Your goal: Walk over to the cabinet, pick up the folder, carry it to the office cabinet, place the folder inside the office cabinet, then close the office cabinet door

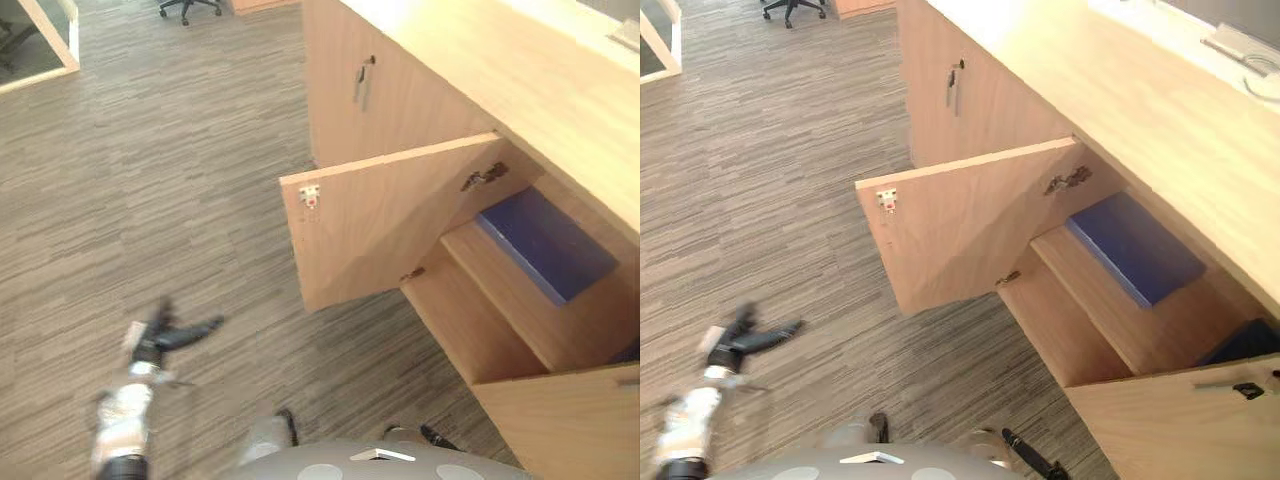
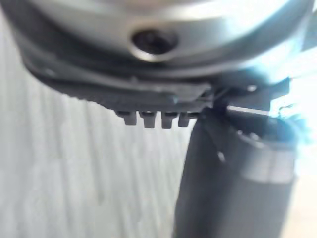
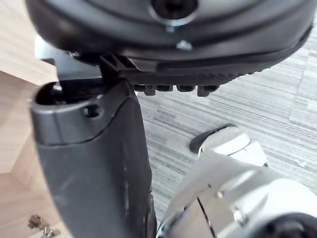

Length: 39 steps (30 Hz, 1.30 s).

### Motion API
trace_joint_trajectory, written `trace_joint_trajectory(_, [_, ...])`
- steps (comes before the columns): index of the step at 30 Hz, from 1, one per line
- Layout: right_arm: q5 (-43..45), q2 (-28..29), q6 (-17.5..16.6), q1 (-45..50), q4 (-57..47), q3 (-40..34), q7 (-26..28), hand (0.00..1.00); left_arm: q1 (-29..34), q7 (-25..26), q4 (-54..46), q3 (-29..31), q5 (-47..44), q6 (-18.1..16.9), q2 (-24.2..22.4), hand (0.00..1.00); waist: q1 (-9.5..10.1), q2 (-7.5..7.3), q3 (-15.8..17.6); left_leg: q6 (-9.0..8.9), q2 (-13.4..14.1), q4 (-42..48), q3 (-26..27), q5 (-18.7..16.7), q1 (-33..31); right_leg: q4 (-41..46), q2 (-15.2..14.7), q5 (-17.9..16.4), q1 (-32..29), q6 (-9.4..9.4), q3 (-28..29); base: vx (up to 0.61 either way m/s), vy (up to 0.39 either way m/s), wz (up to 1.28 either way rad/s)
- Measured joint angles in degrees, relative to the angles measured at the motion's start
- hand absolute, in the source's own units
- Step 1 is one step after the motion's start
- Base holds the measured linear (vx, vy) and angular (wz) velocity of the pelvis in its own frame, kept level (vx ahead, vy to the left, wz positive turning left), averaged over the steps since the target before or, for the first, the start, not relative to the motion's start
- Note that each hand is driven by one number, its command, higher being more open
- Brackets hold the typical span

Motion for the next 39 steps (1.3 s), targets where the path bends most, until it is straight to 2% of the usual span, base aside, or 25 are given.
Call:
trace_joint_trajectory(1, [0.4, 0.6, -0.1, 0.0, 0.2, -0.6, 0.1, 1.00, -0.9, 1.6, -1.3, 2.2, 0.0, 0.0, 2.4, 1.00, 0.06, -0.26, -0.1, 0.23, -0.3, -2.5, -0.1, 1.6, 0.7, -1.0, -0.1, 1.5, 0.0, -0.10, 0.2, -0.02, 0.094, 0.13])
trace_joint_trajectory(3, [1.7, 1.2, -0.4, 0.6, 0.0, -0.9, 0.6, 1.00, -2.4, 4.9, -7.6, 6.6, 0.0, 0.0, 5.9, 1.00, 0.29, 0.26, -0.3, 0.78, -0.6, -7.7, 0.4, 4.2, 2.7, -1.3, -0.1, 4.4, -0.7, -0.69, 2.2, -0.04, 0.097, -0.02])
trace_joint_trajectory(7, [2.3, 1.2, -0.4, 2.2, -1.5, -0.8, 1.6, 1.00, -8.5, 8.0, -12.6, 6.0, 4.0, -0.8, 7.9, 1.00, 1.34, 1.01, -1.2, 1.54, -1.1, -12.4, 2.7, 6.4, 6.3, -1.3, -0.4, 6.4, -0.7, -0.82, 5.7, -0.04, 0.091, -0.26])
trace_joint_trajectory(9, [2.3, 1.1, -0.3, 2.3, -1.6, -0.8, 1.9, 1.00, -11.3, 9.8, -12.0, 2.5, 7.9, -0.8, 9.3, 1.00, 1.10, 1.05, -2.0, 1.76, -1.5, -14.3, 3.9, 7.3, 7.7, -1.5, -0.7, 6.4, -0.9, -0.78, 6.5, -0.05, 0.049, -0.37])
trace_joint_trajectory(11, [2.3, 1.2, -0.3, 2.4, -1.6, -0.8, 2.2, 1.00, -15.9, 10.0, -9.9, -3.0, 13.0, -0.8, 9.6, 1.00, -0.34, 1.05, -2.8, 1.85, -1.9, -16.6, 4.7, 8.6, 8.7, -2.6, -0.9, 6.4, -1.0, -0.77, 6.8, -0.04, 0.000, -0.22])
trace_joint_trajectory(13, [2.3, 1.4, -0.3, 2.4, -1.9, -0.8, 2.6, 1.00, -19.2, 10.1, -7.5, -7.0, 13.7, -0.8, 9.6, 1.00, -1.04, 1.05, -2.9, 1.85, -2.0, -18.0, 5.5, 9.6, 9.2, -3.3, -0.8, 6.4, -1.3, -0.77, 7.6, -0.06, -0.020, -0.23])
trace_joint_trajectory(14, [2.3, 1.4, -0.3, 2.4, -2.3, -0.7, 3.1, 1.00, -22.2, 10.1, -5.1, -11.4, 15.0, -0.7, 9.6, 1.00, -1.86, 0.90, -3.0, 1.83, -2.0, -19.4, 6.1, 10.6, 9.6, -3.9, -0.7, 6.4, -1.7, -0.77, 8.0, -0.07, -0.030, -0.25])
trace_joint_trajectory(19, [4.0, 1.0, -0.4, 2.4, -2.8, 1.1, 3.1, 1.00, -31.1, 9.6, 4.4, -25.6, 16.2, -1.2, 9.0, 1.00, -4.52, 1.37, -2.5, 1.44, -1.8, -19.6, 8.9, 11.0, 10.2, -5.4, -0.5, 5.9, -2.0, -0.03, 9.6, -0.09, -0.041, -0.30])
trace_joint_trajectory(20, [4.5, 0.8, -0.4, 2.4, -3.0, 1.6, 3.1, 1.00, -32.8, 9.7, 6.6, -27.1, 16.7, -1.5, 8.6, 1.00, -5.04, 1.59, -2.3, 1.33, -1.7, -19.6, 9.3, 11.0, 10.5, -5.4, -0.3, 5.8, -2.0, 0.08, 9.9, -0.12, -0.043, -0.36])
trace_joint_trajectory(22, [4.8, 0.6, -0.4, 2.7, -3.1, 1.7, 3.0, 1.00, -36.4, 9.8, 12.0, -29.4, 20.2, -1.5, 9.6, 1.00, -4.89, 1.92, -2.1, 0.92, -1.2, -19.7, 10.2, 11.1, 11.0, -5.3, 0.4, 5.6, -2.0, -0.18, 10.9, -0.10, -0.037, -0.21])
trace_joint_trajectory(23, [5.1, 0.3, -0.4, 2.7, -3.1, 2.6, 2.9, 1.00, -38.3, 9.9, 14.9, -30.4, 20.3, -1.5, 9.6, 1.00, -4.96, 1.88, -1.8, 0.33, -1.0, -19.7, 10.6, 11.0, 11.1, -5.3, 0.6, 5.5, -2.4, -0.09, 10.9, -0.11, -0.041, -0.10])
trace_joint_trajectory(26, [5.6, -0.2, -0.4, 2.8, -3.1, 4.5, 2.7, 1.00, -40.7, 10.1, 18.9, -33.4, 21.6, -1.5, 9.6, 1.00, -4.98, 1.48, -1.7, 0.11, -0.4, -19.7, 11.5, 11.1, 11.2, -5.2, 1.1, 5.4, -2.8, -0.14, 11.7, -0.06, -0.028, -0.12])
trace_joint_trajectory(31, [5.6, 0.0, -1.3, 3.3, -3.0, 7.0, 1.9, 1.00, -45.1, 10.1, 30.0, -37.8, 24.9, -1.4, 9.1, 1.00, -5.28, -0.16, -1.7, -0.15, -0.3, -19.7, 14.7, 10.7, 12.0, -5.0, 1.4, 5.8, -4.0, 0.12, 15.1, -0.02, -0.001, -0.29])
trace_joint_trajectory(37, [5.5, 0.2, -1.7, 4.7, -3.8, 9.3, 1.7, 1.00, -46.3, 10.1, 36.1, -39.9, 28.7, 0.0, 9.7, 1.00, -6.33, -1.75, -1.8, -0.02, -0.7, -19.7, 18.0, 10.0, 12.7, -5.3, 1.3, 6.6, -5.2, 0.35, 18.4, -0.01, 0.011, -0.29])
trace_joint_trajectory(39, [5.5, -0.1, -1.3, 4.7, -3.5, 8.2, 1.7, 1.00, -46.2, 9.7, 36.1, -45.1, 30.1, 1.5, 9.8, 1.00, -6.44, -2.23, -1.8, 0.09, -1.1, -19.7, 18.4, 9.8, 12.7, -5.5, 1.0, 7.0, -5.2, 0.53, 18.8, 0.01, 0.005, -0.11])
